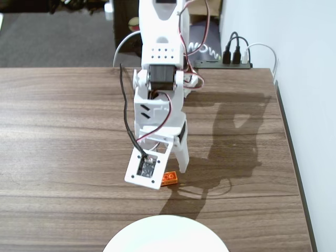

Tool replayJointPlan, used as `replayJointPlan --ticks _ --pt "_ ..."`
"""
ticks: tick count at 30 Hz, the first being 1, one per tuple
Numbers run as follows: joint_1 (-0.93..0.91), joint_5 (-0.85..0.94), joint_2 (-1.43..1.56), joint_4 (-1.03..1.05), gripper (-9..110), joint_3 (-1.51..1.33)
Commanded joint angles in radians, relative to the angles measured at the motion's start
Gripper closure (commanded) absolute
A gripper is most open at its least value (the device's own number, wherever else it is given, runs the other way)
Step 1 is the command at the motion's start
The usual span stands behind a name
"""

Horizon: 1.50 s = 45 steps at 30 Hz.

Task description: Grasp a lego block and put it on the plate.

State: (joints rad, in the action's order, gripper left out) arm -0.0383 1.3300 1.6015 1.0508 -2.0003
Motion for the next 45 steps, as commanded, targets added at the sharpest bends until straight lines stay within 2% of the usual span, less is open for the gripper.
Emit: replayJointPlan --ticks 1,7,17,23,35,40,45 --pt "0.014 -0.005 -0.015 -0.020 79 0.054" --pt "0.015 -0.009 -0.055 -0.028 80 0.097" --pt "0.025 -0.023 -0.078 -0.043 96 0.117" --pt "0.025 -0.031 -0.074 -0.044 101 0.117" --pt "0.021 -0.075 -0.044 -0.046 99 0.103" --pt "0.015 -0.094 -0.026 -0.037 85 0.103" --pt "0.014 -0.152 -0.002 -0.032 80 0.104"
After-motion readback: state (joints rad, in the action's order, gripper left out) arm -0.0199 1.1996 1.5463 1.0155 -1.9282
